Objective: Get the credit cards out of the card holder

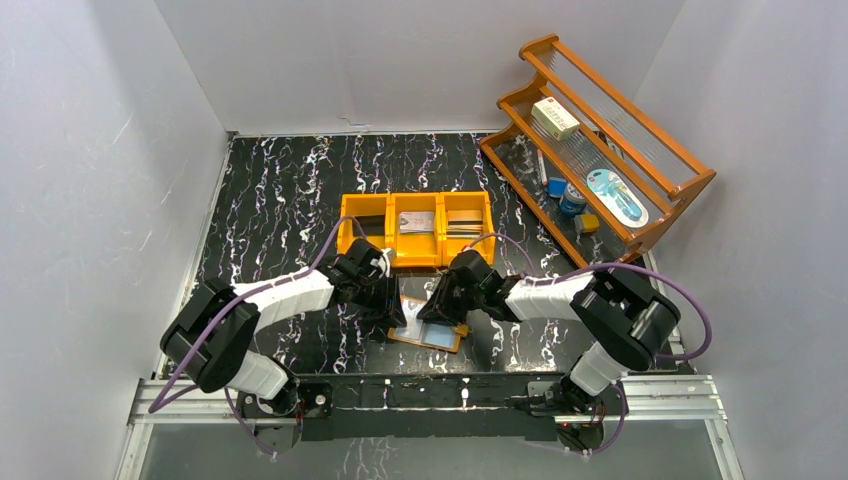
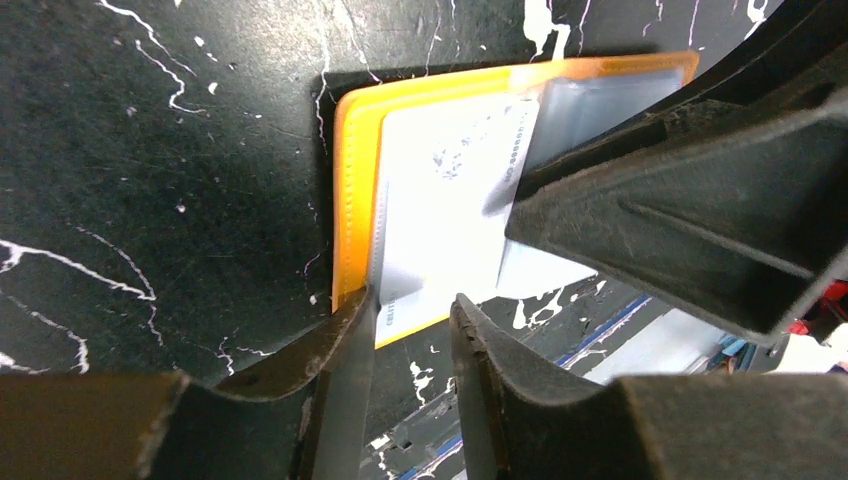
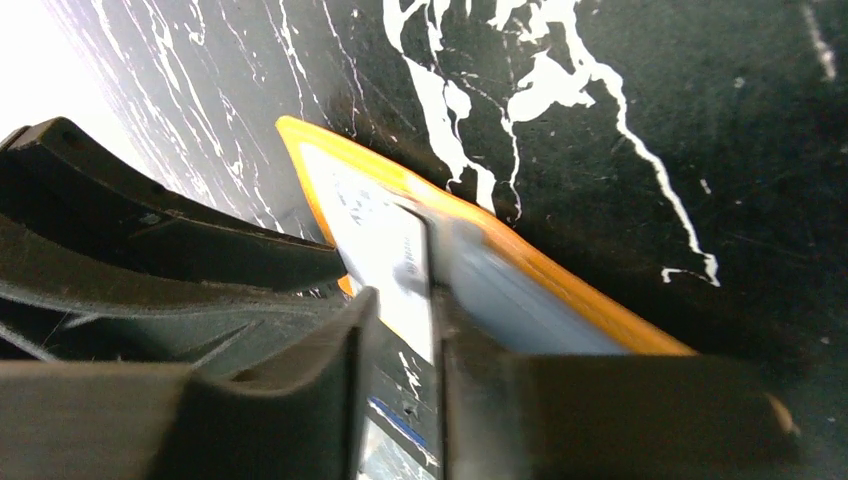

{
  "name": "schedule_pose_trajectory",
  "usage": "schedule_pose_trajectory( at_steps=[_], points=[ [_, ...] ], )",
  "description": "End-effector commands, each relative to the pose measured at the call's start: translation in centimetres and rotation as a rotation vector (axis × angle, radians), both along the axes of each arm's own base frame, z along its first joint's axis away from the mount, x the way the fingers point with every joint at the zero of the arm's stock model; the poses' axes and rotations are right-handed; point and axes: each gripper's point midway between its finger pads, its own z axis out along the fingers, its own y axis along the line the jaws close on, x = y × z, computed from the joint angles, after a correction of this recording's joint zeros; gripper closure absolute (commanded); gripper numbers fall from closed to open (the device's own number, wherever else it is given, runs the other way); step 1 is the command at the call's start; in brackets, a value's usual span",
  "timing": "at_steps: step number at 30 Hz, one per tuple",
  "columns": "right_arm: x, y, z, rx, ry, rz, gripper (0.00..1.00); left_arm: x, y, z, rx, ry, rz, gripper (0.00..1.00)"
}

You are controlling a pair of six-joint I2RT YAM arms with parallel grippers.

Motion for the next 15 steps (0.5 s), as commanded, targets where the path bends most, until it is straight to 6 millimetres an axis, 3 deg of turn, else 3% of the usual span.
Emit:
schedule_pose_trajectory(
  at_steps=[1,3,4,11,15],
  points=[
    [-0.6,-0.2,-1.5,-0.002,0.016,0.006,0.72,1.4,0.0,0.9,0.036,-0.071,-0.033,0.66],
    [-0.7,0.3,-1.0,0.036,0.016,0.012,0.72,1.1,0.0,0.2,0.047,-0.035,-0.044,0.67],
    [-0.6,1.0,0.3,0.151,0.001,-0.002,0.72,-0.3,0.0,-0.5,0.045,0.013,-0.049,0.68],
    [-0.2,1.2,0.8,0.184,-0.014,-0.015,0.73,-1.8,0.4,-1.2,0.031,0.045,-0.026,0.69],
    [-0.1,1.3,0.8,0.192,-0.018,-0.011,0.80,-2.0,0.1,-1.1,0.028,0.045,-0.033,0.69]
  ],
)
